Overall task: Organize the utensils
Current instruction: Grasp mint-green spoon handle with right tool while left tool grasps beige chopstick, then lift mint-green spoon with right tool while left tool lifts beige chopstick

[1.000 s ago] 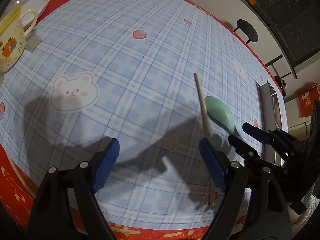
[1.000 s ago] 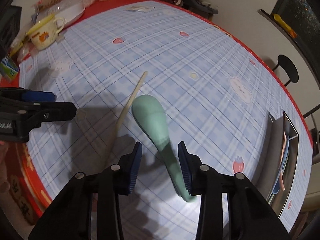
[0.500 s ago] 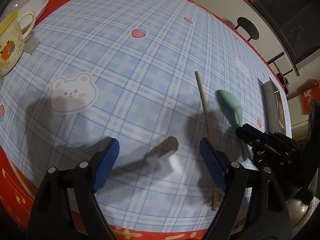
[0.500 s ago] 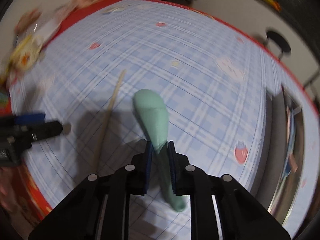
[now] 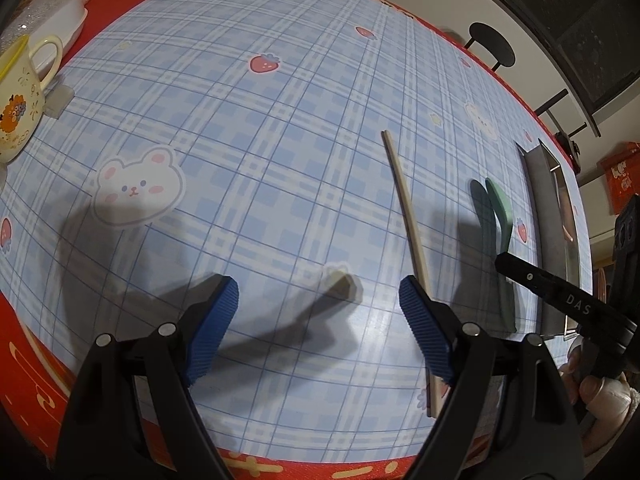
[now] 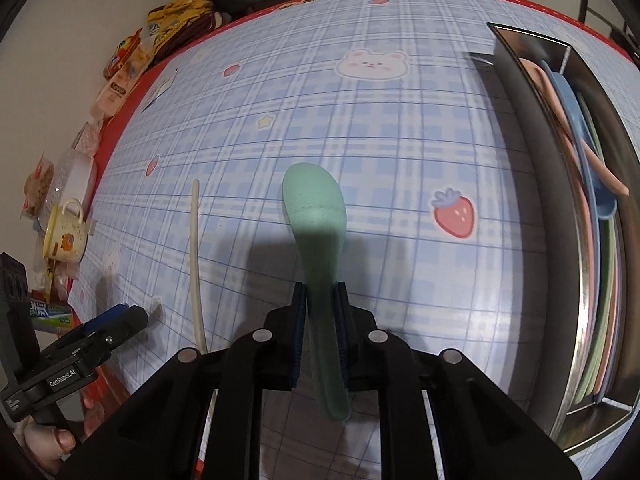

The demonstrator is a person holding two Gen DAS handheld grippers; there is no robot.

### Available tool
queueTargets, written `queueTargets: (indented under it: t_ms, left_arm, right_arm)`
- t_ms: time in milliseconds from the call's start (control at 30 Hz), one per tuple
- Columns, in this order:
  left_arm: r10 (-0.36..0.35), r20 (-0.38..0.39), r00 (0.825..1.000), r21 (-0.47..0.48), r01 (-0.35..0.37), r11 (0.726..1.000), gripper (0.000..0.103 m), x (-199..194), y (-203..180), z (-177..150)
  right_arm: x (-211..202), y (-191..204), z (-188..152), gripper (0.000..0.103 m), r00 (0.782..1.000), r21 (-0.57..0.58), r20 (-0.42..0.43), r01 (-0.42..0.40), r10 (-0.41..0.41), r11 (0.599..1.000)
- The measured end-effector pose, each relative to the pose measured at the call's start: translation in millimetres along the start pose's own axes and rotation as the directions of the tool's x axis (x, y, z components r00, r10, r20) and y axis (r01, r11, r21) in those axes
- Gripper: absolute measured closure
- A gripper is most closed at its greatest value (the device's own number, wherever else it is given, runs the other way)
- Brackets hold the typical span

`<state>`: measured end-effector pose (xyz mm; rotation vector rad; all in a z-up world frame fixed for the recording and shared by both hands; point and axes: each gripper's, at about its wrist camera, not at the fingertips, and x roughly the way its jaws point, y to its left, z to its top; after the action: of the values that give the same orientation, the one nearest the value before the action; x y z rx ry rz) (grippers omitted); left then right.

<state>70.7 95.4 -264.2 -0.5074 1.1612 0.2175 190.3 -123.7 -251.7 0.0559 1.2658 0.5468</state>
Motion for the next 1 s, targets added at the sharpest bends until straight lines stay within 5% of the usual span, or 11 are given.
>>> queueTargets:
  t_ms: [167,367,500,767,1000]
  left_arm:
    - [-0.015,-0.009,1.000,0.013,0.015,1.000,0.022,2,-5,1]
    - [-0.060,-0.037,0.998,0.115,0.064,0.991,0.048,10,-35,3]
    - [-0.057,-0.044,0.997,0.200,0.065,0.978,0.053,18,-61,4]
    - [0.066,-0.014,0.998,0.359,-0.057,0.932,0.068,29,-99,-9]
    - [0.068,-0.003,0.998,0.328,-0.063,0.942,0.088,26,-84,-9]
  right_arm:
    - [-1,-1,-1,0.088,1.000,-0.021,0.010,0.028,-0.028,0.999]
    - [-6,-19,-3,0.088,1.000,0.070,0.012,-0.013,0.012,0.997]
    - [-8,-25,-5,0.088,1.000,0.100,0.015,-0.024,0.023,0.995]
    - [-14,-39,-11,0.088,0.999,0.166,0.022,-0.035,0.032,0.986]
    - [-18,-47,-15,0.088,1.000,0.189,0.030,-0.014,0.009,0.982]
